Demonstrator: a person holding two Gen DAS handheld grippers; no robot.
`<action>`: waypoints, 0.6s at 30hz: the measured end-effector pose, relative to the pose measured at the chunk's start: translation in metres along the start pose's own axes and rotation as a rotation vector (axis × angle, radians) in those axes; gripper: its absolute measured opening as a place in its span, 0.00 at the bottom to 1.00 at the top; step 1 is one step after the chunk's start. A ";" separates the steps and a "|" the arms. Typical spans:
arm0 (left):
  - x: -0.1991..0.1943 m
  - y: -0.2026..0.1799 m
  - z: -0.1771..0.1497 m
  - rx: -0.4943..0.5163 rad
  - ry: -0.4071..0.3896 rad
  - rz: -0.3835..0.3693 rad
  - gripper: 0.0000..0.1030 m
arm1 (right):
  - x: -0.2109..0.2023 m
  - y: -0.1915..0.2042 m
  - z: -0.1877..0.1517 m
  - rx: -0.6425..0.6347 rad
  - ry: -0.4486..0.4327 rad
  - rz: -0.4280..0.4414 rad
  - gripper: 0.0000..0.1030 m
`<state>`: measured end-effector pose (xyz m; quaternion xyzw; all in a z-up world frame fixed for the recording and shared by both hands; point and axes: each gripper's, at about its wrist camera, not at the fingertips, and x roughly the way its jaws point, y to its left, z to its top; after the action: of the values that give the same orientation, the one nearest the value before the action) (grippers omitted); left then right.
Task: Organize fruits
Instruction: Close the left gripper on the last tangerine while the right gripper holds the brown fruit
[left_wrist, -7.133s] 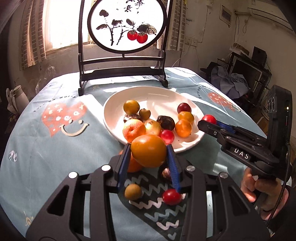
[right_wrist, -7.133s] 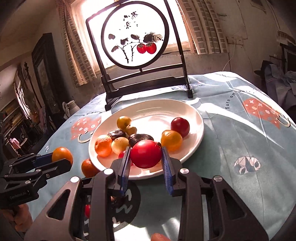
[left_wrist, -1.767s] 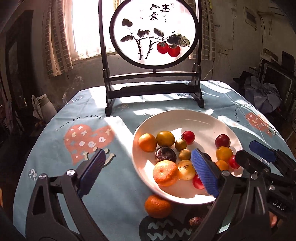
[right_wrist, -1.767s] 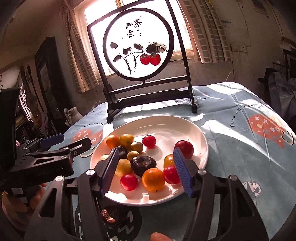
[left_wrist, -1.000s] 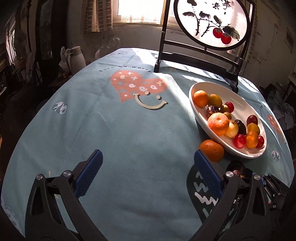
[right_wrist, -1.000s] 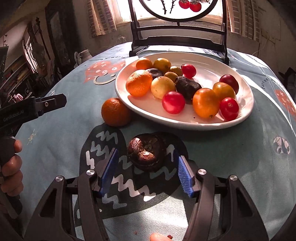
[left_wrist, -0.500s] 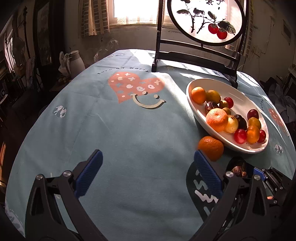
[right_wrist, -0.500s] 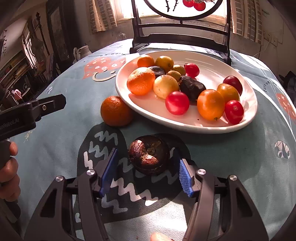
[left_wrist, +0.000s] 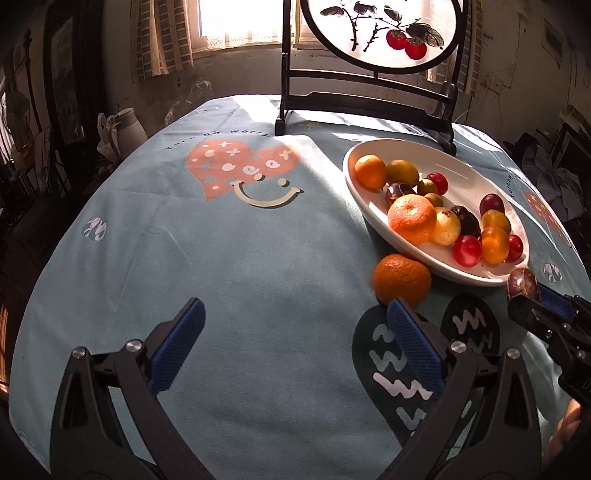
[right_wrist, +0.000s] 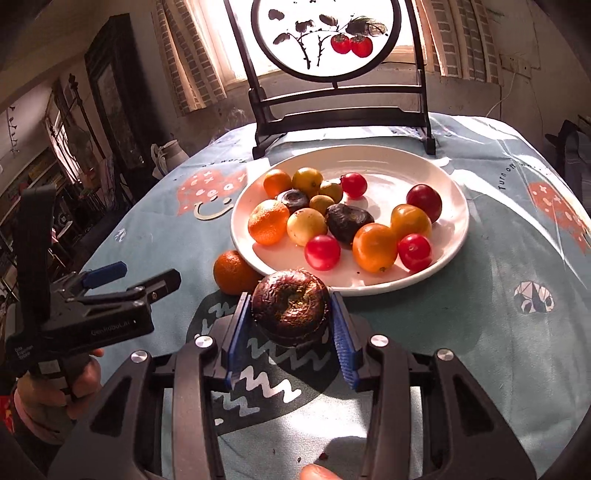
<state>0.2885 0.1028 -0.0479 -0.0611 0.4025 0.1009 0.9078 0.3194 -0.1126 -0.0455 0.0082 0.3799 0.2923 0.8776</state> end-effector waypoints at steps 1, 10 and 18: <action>0.004 -0.007 -0.001 0.026 0.010 -0.031 0.98 | -0.001 -0.004 0.001 0.017 -0.002 -0.002 0.42; 0.022 -0.057 -0.007 0.235 -0.032 -0.089 0.96 | -0.005 -0.019 0.003 0.067 -0.005 -0.021 0.42; 0.033 -0.071 -0.001 0.268 -0.020 -0.128 0.79 | -0.007 -0.025 0.003 0.089 0.000 -0.032 0.42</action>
<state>0.3263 0.0378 -0.0708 0.0364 0.3988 -0.0111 0.9162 0.3305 -0.1361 -0.0444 0.0414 0.3928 0.2611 0.8808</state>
